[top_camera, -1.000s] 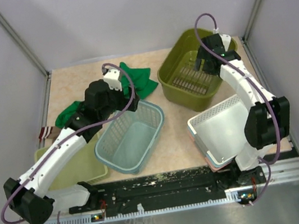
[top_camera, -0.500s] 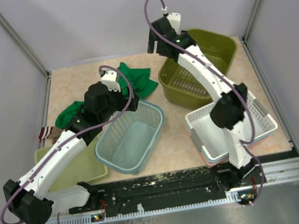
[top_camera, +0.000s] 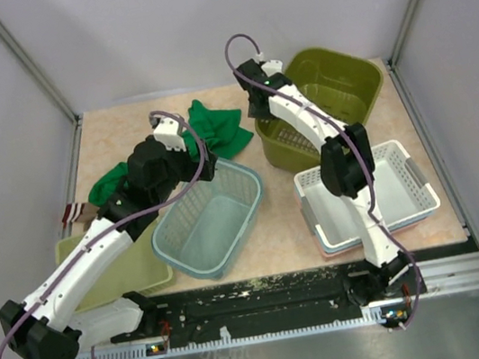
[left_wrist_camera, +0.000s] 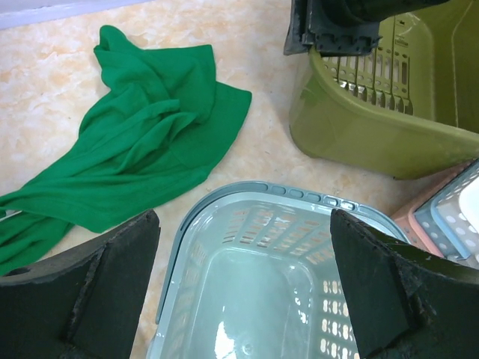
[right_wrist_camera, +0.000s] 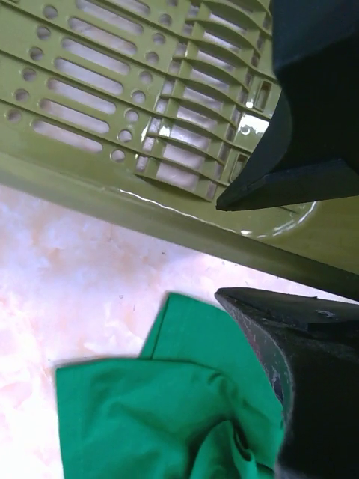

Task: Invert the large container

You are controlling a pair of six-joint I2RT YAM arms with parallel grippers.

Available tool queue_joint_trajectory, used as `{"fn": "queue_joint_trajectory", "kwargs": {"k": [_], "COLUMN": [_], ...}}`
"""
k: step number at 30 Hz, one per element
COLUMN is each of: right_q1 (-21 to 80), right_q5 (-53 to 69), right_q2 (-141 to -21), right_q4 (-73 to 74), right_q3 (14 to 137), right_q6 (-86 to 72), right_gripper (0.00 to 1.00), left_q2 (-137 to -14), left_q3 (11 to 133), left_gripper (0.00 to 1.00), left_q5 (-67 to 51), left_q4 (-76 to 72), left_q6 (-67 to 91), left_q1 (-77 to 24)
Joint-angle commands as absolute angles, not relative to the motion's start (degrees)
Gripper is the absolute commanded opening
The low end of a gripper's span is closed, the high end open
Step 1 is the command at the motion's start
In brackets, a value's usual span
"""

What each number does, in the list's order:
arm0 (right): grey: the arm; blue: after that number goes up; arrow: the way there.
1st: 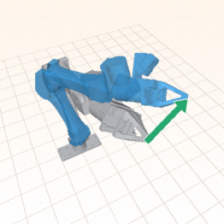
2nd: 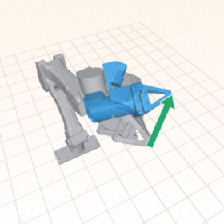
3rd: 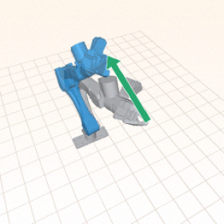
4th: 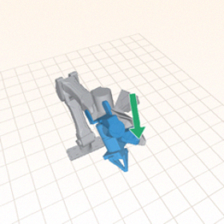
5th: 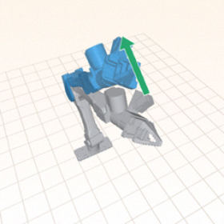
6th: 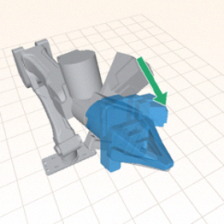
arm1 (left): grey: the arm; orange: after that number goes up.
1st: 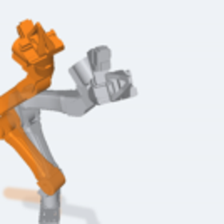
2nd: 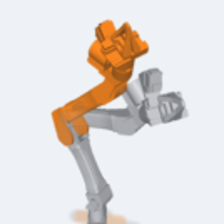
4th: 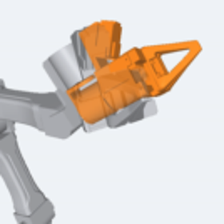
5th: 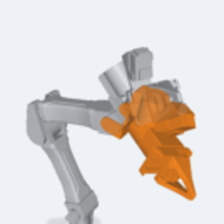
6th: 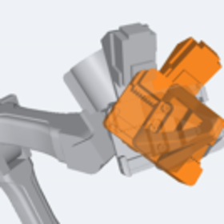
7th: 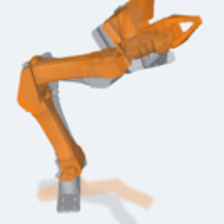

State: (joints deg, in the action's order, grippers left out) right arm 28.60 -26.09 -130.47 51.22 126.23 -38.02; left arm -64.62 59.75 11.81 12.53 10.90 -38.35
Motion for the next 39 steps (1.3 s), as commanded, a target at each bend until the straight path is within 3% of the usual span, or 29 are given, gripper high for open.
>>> {"fn": "queue_joint_trajectory", "kwargs": {"k": [1,4,8,14,19,27,29,39], "right_q1": [28.7,28.62,28.34,21.3,15.65,8.87,7.5,0.23], "right_q5": [-25.34,-16.95,-4.07,19.08,33.04,38.34,39.09,36.43], "right_q2": [-122.49,-117.25,-105.29,-92.6,-93.29,-100.03,-101.35,-96.82], "right_q4": [49.47,42.67,23.95,-9.54,-35.92,-62.17,-64.2,-47.98], "right_q3": [127.45,124.04,109.02,84.52,75.59,65.53,63.82,56.22], "right_q6": [-37.14,-32.37,-29.83,-46.36,-61.08,-79.85,-81.8,-75.7], "right_gripper": [0.0,0.0,0.0,0.0,0.0,0.0,0.02,0.38], "left_q2": [-64.29,-64.83,-65.26,-68.43,-66.65,-67.68,-68.29,-73.74], "left_q3": [59.13,59.23,59.28,63.98,62.31,63.74,64.77,70.62], "left_gripper": [1.0,1.0,1.0,1.0,1.0,1.0,1.0,1.0], "left_q5": [11.79,11.29,10.77,9.93,8.9,4.59,2.78,-9.7], "left_q4": [11.87,11.76,11.73,18.3,16.11,16.0,16.17,14.97], "left_q6": [10.47,10.22,10.1,9.41,9.25,9.82,9.97,14.46], "left_q1": [-38.06,-38.06,-38.06,-38.06,-38.01,-37.97,-37.97,-37.37]}}
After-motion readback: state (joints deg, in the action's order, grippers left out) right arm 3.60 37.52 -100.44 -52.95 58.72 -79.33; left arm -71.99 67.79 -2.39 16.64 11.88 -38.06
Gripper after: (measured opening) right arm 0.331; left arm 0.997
